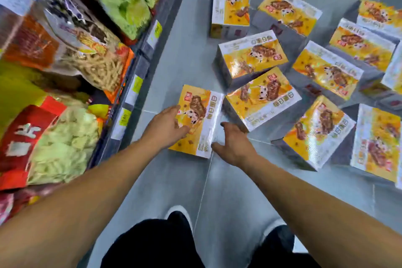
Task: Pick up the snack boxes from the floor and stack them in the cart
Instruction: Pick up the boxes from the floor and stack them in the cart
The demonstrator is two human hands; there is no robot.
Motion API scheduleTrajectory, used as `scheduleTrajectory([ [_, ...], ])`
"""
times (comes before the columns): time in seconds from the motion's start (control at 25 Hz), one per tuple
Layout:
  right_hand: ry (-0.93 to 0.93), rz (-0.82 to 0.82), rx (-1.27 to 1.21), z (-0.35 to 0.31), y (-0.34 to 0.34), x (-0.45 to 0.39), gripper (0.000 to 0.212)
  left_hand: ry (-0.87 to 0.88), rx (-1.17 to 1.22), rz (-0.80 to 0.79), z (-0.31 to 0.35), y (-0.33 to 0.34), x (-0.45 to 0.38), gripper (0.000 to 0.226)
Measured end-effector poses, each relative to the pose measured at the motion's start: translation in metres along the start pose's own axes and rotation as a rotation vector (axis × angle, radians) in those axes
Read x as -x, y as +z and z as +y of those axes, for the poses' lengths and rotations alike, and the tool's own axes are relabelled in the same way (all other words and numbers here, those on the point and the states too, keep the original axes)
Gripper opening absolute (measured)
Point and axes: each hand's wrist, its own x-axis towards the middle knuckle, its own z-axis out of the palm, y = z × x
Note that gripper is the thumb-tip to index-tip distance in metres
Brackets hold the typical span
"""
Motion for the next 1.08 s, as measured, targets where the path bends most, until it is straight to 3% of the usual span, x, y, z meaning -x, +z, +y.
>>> scheduleTrajectory([
  [0.16,0.030,0.021,-0.107,0.018,0.038,-0.049,0.059,-0.057,0.049,0.000,-0.031,0.032,-0.029,0.056],
  [0.24,0.043,0.025,-0.150,0.025,0.058,-0.069,0.056,-0.124,0.157,-0.034,-0.047,0.054,-0.042,0.057],
  [0.44,0.106,0.049,-0.332,0.027,0.073,-0.074,0.047,-0.255,0.724,-0.133,-0.060,0.075,-0.037,0.058],
  [0.6,0.109,-0.008,-0.477,0.016,0.033,-0.032,0.024,-0.208,0.837,-0.161,-0.026,0.032,0.009,0.069],
  [0.76,0.116,-0.065,-0.610,-0.005,-0.035,0.042,0.034,-0.165,0.808,-0.146,0.033,-0.040,0.063,0.082],
  [0.88,0.140,-0.150,-0.548,-0.031,-0.116,0.121,0.050,-0.091,0.707,-0.115,0.104,-0.119,0.116,0.083],
  [0.96,0.146,-0.088,-0.377,-0.047,-0.178,0.171,0.073,0.005,0.514,-0.127,0.149,-0.171,0.149,0.086],
  [1.08,0.045,0.136,-0.230,-0.072,-0.272,0.239,0.096,0.114,0.249,-0.187,0.214,-0.245,0.198,0.092],
])
